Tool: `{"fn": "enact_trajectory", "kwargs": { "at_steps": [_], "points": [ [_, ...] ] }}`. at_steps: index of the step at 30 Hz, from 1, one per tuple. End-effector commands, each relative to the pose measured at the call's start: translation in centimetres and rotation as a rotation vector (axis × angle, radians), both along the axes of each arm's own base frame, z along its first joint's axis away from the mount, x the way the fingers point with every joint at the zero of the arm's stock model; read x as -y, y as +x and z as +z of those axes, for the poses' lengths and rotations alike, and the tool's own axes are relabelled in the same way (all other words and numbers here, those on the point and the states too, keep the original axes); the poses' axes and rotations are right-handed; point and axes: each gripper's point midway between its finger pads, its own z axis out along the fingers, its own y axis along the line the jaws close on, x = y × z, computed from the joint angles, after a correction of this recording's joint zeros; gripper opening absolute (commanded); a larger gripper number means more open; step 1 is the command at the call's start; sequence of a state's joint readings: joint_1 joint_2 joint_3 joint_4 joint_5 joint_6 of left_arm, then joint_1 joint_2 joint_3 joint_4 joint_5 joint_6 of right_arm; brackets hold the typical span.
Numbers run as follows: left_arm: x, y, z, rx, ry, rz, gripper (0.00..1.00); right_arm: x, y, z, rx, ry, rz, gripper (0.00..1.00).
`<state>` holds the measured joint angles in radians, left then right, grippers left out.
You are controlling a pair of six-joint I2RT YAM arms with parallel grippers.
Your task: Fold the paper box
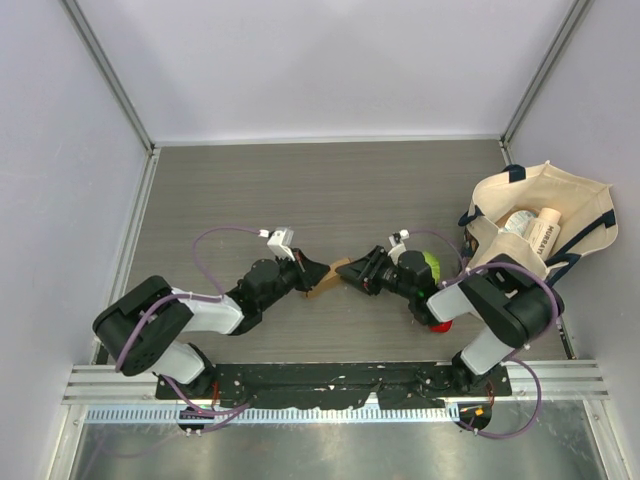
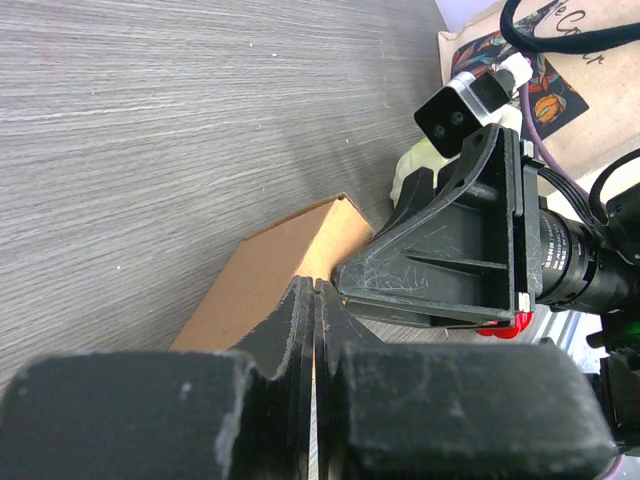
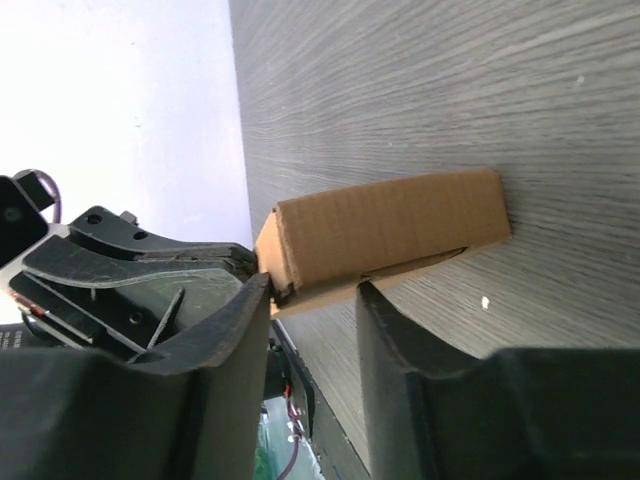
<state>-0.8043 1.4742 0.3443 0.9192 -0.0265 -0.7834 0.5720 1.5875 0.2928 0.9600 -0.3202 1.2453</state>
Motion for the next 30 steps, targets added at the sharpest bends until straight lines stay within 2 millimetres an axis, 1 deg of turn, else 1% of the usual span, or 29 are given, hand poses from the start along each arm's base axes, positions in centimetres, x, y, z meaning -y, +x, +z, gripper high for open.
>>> {"fn": "enact_trajectory", "kwargs": {
  "at_steps": [1, 2, 4, 5, 6, 7, 8, 9, 10, 11, 12, 13, 14, 15, 16, 17, 18, 19, 20, 21, 22, 23, 24, 25, 26, 27, 28, 29, 30],
  "points": [
    [-4.3, -4.5, -9.9, -0.263, 0.326, -0.042, 0.06, 2.1, -1.2, -5.6, -0.082, -0.120, -0.034, 0.36],
    [-2.9, -4.8, -8.6, -0.270, 0.285, -0.100, 0.08, 2.0, -1.2, -5.6, -0.068, -0.111, -0.033, 0.34],
    [-2.2, -5.2, -6.8, -0.291, 0.252, -0.145, 0.17, 2.0, -1.3, -6.1, -0.071, -0.111, -0.032, 0.31],
    [-1.8, -5.0, -5.6, -0.299, 0.245, -0.160, 0.21, 2.0, -1.6, -7.0, -0.096, -0.120, -0.022, 0.31],
    [-1.5, -5.2, -4.6, -0.303, 0.232, -0.179, 0.29, 1.8, -1.5, -7.1, -0.094, -0.112, -0.013, 0.31],
    [-1.2, -5.0, -2.8, -0.279, 0.208, -0.187, 0.33, 1.4, -1.3, -6.7, -0.079, -0.093, -0.007, 0.31],
    [-1.3, -4.5, -1.8, -0.290, 0.214, -0.184, 0.36, 1.3, -1.5, -7.2, -0.102, -0.085, 0.001, 0.31],
    [-1.1, -4.7, -0.7, -0.279, 0.209, -0.218, 0.42, 1.0, -1.2, -6.9, -0.093, -0.071, 0.003, 0.31],
    [-1.2, -4.4, 0.4, -0.266, 0.203, -0.223, 0.45, 0.8, -1.1, -6.8, -0.089, -0.063, 0.006, 0.31],
    [-1.7, -3.9, 0.9, -0.284, 0.218, -0.210, 0.47, 0.7, -1.0, -6.8, -0.088, -0.061, 0.009, 0.32],
    [-1.9, -3.8, 1.3, -0.283, 0.223, -0.231, 0.50, 0.5, -0.7, -6.5, -0.079, -0.055, 0.009, 0.32],
    [-2.2, -3.6, 1.1, -0.296, 0.238, -0.230, 0.50, 0.5, -0.7, -6.5, -0.084, -0.060, 0.008, 0.32],
    [-3.0, -3.2, 1.0, -0.328, 0.266, -0.211, 0.50, 0.6, -0.6, -6.6, -0.084, -0.068, 0.008, 0.33],
    [-3.4, -3.1, 0.9, -0.335, 0.284, -0.207, 0.50, 0.4, -0.3, -6.0, -0.060, -0.071, 0.012, 0.35],
    [-3.9, -2.9, 0.8, -0.327, 0.310, -0.200, 0.50, 0.7, -0.5, -6.5, -0.079, -0.096, 0.012, 0.36],
    [-4.3, -2.8, 1.2, -0.321, 0.315, -0.185, 0.49, 0.8, -0.5, -6.3, -0.069, -0.110, 0.017, 0.38],
    [-4.7, -2.7, 1.5, -0.311, 0.322, -0.170, 0.49, 0.7, -0.1, -5.2, -0.035, -0.112, 0.016, 0.38],
    [-5.6, -1.9, 1.6, -0.296, 0.342, -0.109, 0.49, 1.3, -0.6, -6.3, -0.049, -0.188, 0.037, 0.39],
    [-6.8, -1.6, 1.8, -0.301, 0.357, -0.040, 0.48, 1.4, -0.7, -6.4, -0.040, -0.227, 0.053, 0.42],
    [-8.0, -1.0, 1.6, -0.317, 0.373, 0.040, 0.47, 1.0, 0.0, -5.7, -0.016, -0.254, 0.069, 0.43],
    [-9.1, -0.7, 1.2, -0.345, 0.384, 0.113, 0.48, 1.7, -0.3, -6.2, 0.002, -0.350, 0.104, 0.45],
    [-11.5, 0.1, 0.5, -0.386, 0.402, 0.267, 0.48, 1.9, -0.2, -6.2, 0.013, -0.397, 0.119, 0.47],
    [-12.5, 0.3, 0.2, -0.405, 0.402, 0.316, 0.48, 1.0, 1.0, -4.8, 0.071, -0.432, 0.138, 0.48],
    [-13.9, 0.2, -0.7, -0.439, 0.418, 0.377, 0.48, 2.1, 0.7, -6.1, 0.059, -0.555, 0.167, 0.48],
    [-15.1, 0.5, -1.1, -0.456, 0.421, 0.457, 0.47, 1.1, 2.4, -4.5, 0.111, -0.585, 0.177, 0.48],
    [-15.9, 0.6, -1.5, -0.471, 0.429, 0.497, 0.45, 1.0, 2.6, -4.6, 0.116, -0.636, 0.190, 0.47],
    [-16.9, 0.5, -2.3, -0.491, 0.439, 0.534, 0.44, 1.9, 2.4, -6.0, 0.068, -0.727, 0.201, 0.44],
    [-17.6, 0.6, -2.6, -0.492, 0.450, 0.564, 0.42, 1.2, 4.0, -4.8, 0.126, -0.766, 0.210, 0.41],
    [-18.0, 0.6, -3.3, -0.509, 0.463, 0.579, 0.41, 1.2, 4.4, -4.9, 0.129, -0.805, 0.212, 0.38]
  ]
}}
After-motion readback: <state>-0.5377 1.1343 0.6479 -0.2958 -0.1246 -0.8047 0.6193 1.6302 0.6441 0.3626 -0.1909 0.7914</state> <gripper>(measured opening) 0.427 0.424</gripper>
